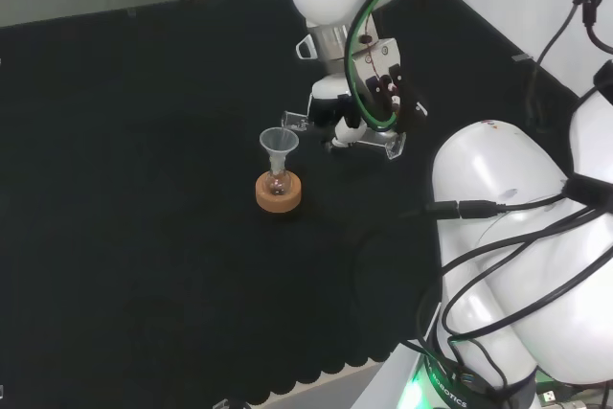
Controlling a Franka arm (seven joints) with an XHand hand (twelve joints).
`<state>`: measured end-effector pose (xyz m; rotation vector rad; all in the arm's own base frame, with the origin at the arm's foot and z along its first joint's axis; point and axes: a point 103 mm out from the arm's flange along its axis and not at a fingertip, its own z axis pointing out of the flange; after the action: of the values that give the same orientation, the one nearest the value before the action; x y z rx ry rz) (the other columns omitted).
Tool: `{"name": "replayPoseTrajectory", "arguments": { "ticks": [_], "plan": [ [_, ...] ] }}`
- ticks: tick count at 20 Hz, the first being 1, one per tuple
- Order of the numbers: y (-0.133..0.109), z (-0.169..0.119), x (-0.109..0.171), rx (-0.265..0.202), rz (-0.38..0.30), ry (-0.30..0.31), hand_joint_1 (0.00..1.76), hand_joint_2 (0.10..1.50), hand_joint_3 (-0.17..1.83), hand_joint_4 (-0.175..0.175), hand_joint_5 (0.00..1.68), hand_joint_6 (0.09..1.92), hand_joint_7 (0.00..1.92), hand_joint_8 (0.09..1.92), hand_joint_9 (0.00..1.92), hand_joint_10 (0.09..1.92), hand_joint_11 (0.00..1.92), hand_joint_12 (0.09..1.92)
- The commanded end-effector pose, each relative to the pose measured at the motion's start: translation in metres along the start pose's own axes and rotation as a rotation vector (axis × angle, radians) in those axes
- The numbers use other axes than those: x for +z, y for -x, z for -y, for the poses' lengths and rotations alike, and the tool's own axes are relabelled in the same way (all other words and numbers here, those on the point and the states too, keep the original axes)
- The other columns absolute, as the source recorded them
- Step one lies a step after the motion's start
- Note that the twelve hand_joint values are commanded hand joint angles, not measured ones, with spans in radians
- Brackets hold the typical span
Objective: Pour the water from the graduated cylinder into the round-bottom flask.
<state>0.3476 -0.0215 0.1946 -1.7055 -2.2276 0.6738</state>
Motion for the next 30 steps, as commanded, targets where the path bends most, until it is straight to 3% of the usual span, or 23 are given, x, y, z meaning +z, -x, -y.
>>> {"name": "replayPoseTrajectory", "arguments": {
  "ticks": [1, 16, 30],
  "plan": [
    [0.0066, 0.0007, -0.0055, 0.052, 0.049, -0.066, 1.35, 1.17, -0.03, -0.019, 0.98, 0.88, 0.89, 1.18, 1.18, 0.48, 1.01, 0.89],
    [0.0086, 0.0012, -0.0124, 0.111, 0.171, -0.101, 1.35, 1.17, -0.02, -0.013, 0.97, 0.88, 0.89, 1.18, 1.18, 0.47, 1.02, 0.89],
    [0.0031, -0.0049, -0.0121, 0.153, 0.219, -0.131, 1.35, 1.17, -0.02, -0.009, 0.96, 0.89, 0.89, 1.20, 1.18, 0.47, 1.02, 0.88]
  ]
}}
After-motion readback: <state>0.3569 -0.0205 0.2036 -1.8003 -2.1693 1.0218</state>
